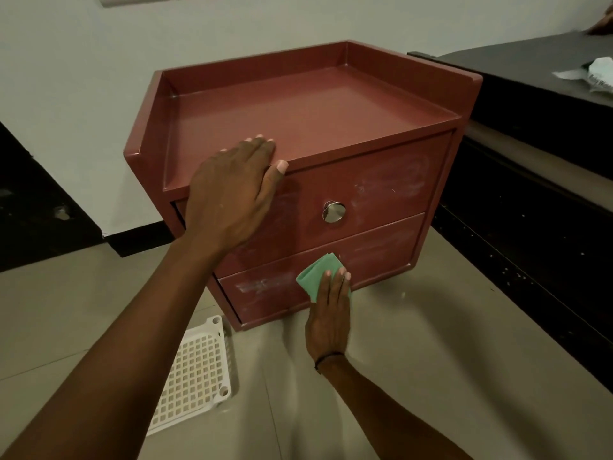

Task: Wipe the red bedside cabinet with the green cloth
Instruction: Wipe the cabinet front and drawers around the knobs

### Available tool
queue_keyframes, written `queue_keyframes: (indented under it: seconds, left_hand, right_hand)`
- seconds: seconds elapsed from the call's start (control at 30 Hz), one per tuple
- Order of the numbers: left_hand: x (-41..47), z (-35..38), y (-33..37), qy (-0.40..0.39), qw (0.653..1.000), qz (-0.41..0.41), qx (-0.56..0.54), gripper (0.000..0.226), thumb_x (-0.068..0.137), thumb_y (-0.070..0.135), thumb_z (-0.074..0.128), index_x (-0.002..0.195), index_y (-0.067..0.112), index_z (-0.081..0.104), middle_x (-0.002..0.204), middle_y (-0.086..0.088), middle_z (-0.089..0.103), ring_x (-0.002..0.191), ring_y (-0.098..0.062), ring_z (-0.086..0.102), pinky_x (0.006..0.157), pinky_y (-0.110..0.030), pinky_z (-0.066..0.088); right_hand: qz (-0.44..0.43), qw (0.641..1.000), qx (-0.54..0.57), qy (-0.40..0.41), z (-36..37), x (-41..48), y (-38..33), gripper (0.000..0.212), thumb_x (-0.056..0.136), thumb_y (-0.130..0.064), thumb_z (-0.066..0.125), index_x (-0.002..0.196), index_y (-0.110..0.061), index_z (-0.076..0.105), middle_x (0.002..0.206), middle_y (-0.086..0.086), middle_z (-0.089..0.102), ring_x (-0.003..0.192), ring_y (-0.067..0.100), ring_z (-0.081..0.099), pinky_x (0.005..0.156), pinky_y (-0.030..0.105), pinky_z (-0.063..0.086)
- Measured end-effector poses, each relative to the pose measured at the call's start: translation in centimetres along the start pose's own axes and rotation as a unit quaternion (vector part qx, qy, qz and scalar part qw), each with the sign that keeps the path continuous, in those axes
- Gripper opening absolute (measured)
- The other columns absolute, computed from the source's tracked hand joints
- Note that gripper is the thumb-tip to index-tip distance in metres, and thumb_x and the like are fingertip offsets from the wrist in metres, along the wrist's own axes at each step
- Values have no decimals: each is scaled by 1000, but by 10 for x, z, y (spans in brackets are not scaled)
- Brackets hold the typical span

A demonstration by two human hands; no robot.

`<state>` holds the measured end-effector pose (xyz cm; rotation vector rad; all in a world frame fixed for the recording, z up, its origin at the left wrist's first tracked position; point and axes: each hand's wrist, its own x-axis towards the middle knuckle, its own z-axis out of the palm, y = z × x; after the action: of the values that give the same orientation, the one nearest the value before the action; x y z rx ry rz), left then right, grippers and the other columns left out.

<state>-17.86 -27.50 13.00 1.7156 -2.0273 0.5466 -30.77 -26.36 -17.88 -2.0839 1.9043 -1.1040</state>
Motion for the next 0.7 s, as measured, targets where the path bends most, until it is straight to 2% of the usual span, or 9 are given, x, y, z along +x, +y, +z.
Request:
queue_keyframes:
  seconds: [0.1,0.2,0.27,0.33,0.43,0.53,0.6,0.63,0.7]
  left_hand:
    - [-1,0,0,-3,1000,-3,0,66,106,53,17,148,14,49,153,-10,49,142,-27,46,115,-46,35]
    - [-1,0,0,0,1000,-4,-2,66,106,53,18,148,13,49,153,-9,49,142,-26,46,115,-45,35]
    - [-1,0,0,-3,1000,0,-5,65,106,52,19,148,13,50,153,-10,49,142,-27,45,115,-45,35]
    - [0,-1,0,-4,1000,1,-6,65,106,52,19,148,13,49,153,-10,49,142,-28,46,115,-46,35]
    - [0,0,0,0,1000,-1,-6,64,106,51,19,147,12,50,152,-11,50,141,-28,46,115,-47,36]
    - [0,1,0,3,1000,0,-4,65,106,51,19,147,13,50,152,-10,50,141,-27,46,114,-47,37]
    - [0,0,0,1,1000,1,-5,65,106,51,19,148,13,50,152,-11,50,142,-28,46,115,-47,36]
    - [0,-1,0,1,1000,1,-5,64,106,51,20,148,13,50,153,-11,49,142,-28,46,115,-47,36]
    - [-1,-1,-1,-2,1000,1,-3,64,106,51,19,148,13,50,153,-10,48,142,-28,45,115,-46,35]
  right_hand:
    - [15,999,37,2,-1,0,0,81,97,-14,52,157,-5,-1,165,17,-4,153,36,7,120,46,29]
    - [111,978,165,63,-7,17,-37,71,103,-18,41,157,-5,-2,166,12,-12,153,31,10,120,38,29]
    - [164,958,216,90,-7,28,-53,67,104,-19,38,157,-4,-1,166,11,-13,154,29,6,122,33,22]
    - [151,971,168,83,-3,25,-48,64,105,-22,34,157,-4,1,166,15,-9,154,32,2,123,36,17]
    - [25,999,11,44,5,9,-14,58,106,-21,23,158,-7,1,164,22,-2,152,40,1,122,49,23]
    - [-2,1000,-6,30,6,4,1,63,102,-17,26,158,-10,-2,165,20,-4,152,41,3,118,51,29]
    - [28,996,71,43,3,7,-13,65,103,-14,33,158,-9,-2,165,18,-8,153,36,1,121,47,25]
    - [54,988,132,61,2,11,-25,65,104,-14,35,158,-10,-2,166,15,-11,154,32,0,123,39,23]
    - [151,946,262,114,-2,28,-52,66,105,-18,35,157,-12,-5,166,9,-14,154,21,-1,122,23,15]
